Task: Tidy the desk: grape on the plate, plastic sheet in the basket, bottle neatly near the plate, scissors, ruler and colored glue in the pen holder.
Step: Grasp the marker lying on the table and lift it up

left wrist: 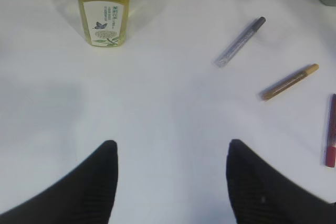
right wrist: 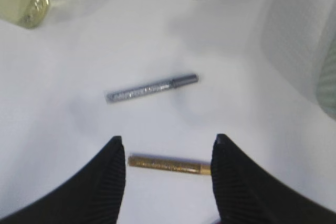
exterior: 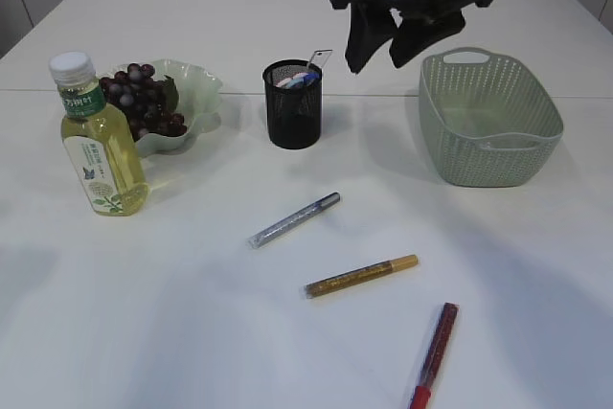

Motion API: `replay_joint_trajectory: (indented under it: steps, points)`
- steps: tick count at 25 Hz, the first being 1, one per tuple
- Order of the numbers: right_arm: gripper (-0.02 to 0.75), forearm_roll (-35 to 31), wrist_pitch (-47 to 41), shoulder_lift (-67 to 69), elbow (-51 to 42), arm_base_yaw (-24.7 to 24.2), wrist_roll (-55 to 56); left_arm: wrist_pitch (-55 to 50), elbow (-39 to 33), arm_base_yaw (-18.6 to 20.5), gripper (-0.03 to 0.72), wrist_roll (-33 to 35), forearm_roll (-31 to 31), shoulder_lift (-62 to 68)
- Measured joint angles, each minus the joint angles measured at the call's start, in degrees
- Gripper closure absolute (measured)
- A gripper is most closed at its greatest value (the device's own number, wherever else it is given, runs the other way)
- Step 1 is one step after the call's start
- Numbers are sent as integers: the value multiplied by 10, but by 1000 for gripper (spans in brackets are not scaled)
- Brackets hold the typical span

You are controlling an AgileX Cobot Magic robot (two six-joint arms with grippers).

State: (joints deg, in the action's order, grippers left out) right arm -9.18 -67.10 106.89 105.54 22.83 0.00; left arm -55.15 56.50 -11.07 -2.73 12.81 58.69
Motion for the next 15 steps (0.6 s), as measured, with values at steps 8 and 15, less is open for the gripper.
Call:
replay_joint_trajectory:
  steps: [8,15]
  points:
    - [320,0,-39,-1,0,0,0,-25,0,0,211,75,5,0]
    - [320,-11,-41,-4,0,0,0,-39,0,0,237,137,35,0]
